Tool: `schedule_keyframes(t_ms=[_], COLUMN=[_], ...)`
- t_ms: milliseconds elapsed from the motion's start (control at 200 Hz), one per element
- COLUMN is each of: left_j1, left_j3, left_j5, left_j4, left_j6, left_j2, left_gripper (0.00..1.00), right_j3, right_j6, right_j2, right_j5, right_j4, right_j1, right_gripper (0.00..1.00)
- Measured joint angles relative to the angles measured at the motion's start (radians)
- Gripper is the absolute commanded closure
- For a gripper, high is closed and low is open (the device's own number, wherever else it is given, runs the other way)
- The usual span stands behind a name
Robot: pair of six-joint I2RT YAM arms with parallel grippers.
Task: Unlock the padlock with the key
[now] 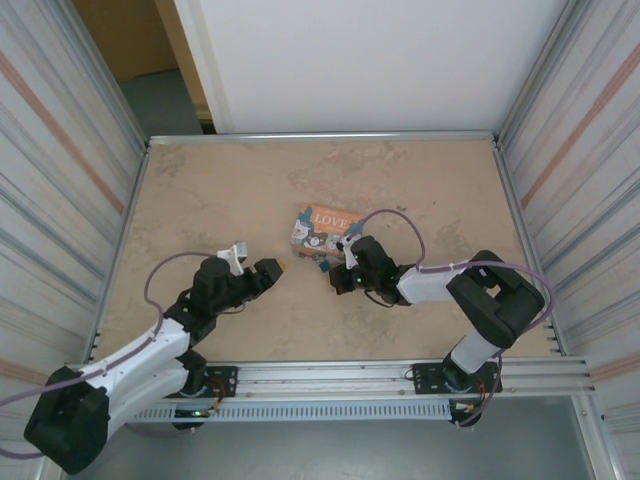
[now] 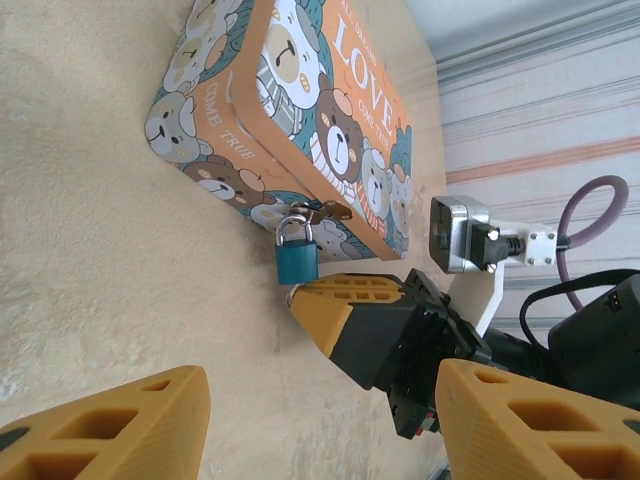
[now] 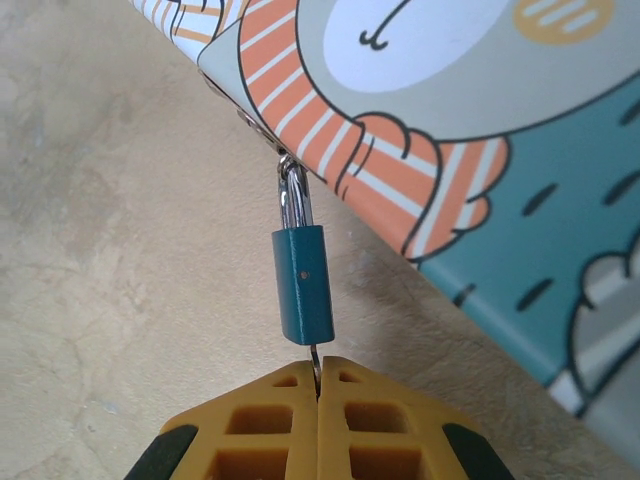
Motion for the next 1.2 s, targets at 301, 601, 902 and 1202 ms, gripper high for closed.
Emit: schedule_keyframes(t_ms=[301, 601, 902, 1202], left_j1=[0.000, -0.029, -0.034, -0.038], left_j3=[-0.076, -0.070, -0.049, 0.002], left_j5=[0.010, 0.041, 0.085, 0.108], left_j4=[0.074, 0.212, 0.409, 0.574], left_j6=[-0.059, -0.116, -0.187, -0.223], left_j2=[0.025, 0.181, 0.412, 0.584], left_gripper=[0.42, 0.44, 0.45, 0.47], right_j3=[0.009, 0.023, 0.026, 0.026], right_j6=[0.147, 0.285, 0.366, 0.387], right_j2=[-0.023, -0.023, -0.028, -0.044], right_j5=[-0.037, -0.088, -0.121, -0.121], right_j4=[-0.033, -0.045, -0.048, -0.069], right_j1=[0.006, 0.007, 0.007, 0.005], right_gripper=[1.00, 1.00, 1.00, 1.00])
